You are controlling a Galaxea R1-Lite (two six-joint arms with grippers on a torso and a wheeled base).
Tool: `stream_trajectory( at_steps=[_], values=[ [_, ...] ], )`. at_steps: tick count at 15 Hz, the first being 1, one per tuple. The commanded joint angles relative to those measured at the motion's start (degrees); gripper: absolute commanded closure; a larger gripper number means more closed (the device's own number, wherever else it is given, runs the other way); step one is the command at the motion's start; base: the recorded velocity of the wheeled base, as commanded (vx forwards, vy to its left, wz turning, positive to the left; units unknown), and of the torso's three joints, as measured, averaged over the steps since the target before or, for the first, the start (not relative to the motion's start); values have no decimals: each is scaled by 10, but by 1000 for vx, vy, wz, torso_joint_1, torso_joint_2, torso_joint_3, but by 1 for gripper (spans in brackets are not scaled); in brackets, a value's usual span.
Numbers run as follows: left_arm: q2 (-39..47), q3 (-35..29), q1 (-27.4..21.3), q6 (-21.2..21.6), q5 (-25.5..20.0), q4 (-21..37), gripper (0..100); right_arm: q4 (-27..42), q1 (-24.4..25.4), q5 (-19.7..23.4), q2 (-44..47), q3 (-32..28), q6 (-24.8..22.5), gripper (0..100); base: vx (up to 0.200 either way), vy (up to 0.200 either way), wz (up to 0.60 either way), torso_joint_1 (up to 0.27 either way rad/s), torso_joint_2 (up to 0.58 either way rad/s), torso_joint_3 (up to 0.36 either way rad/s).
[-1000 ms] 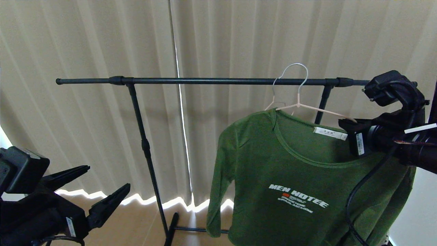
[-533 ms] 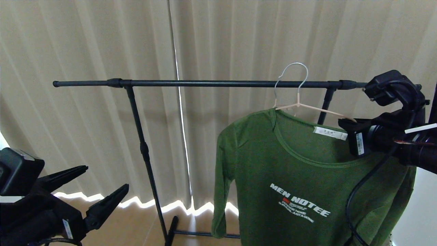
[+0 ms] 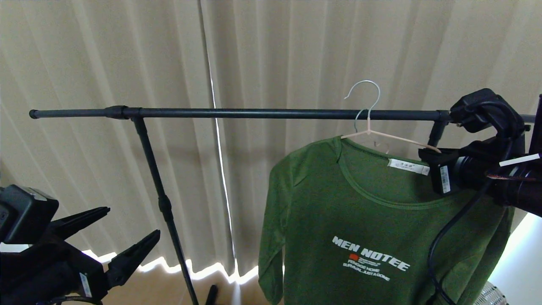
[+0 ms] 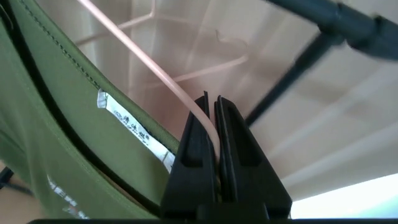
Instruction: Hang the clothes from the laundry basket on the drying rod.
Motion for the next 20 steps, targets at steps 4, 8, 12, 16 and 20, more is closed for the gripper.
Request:
stream_trajectory(
  at_steps=[4, 8, 12, 16, 20],
  values=[
    [-4, 3, -4, 0, 0, 0, 0, 0, 13, 0, 8, -6, 0, 100, 0, 0, 0, 0, 0, 0],
    [-4, 3, -4, 0, 0, 0, 0, 0, 17, -1, 56, -44, 1, 100, 0, 0, 0, 0, 0, 0],
    [-7, 2, -4, 0, 0, 0, 0, 1, 36, -42, 108, -84, 0, 100, 0, 0, 0, 0, 0, 0],
    [-9, 3, -4, 0, 0, 1, 0, 9, 57, -72, 160, -129, -1, 100, 0, 0, 0, 0, 0, 0],
    [-12, 3, -4, 0, 0, 1, 0, 9, 67, -94, 191, -136, -1, 100, 0, 0, 0, 0, 0, 0]
  ],
)
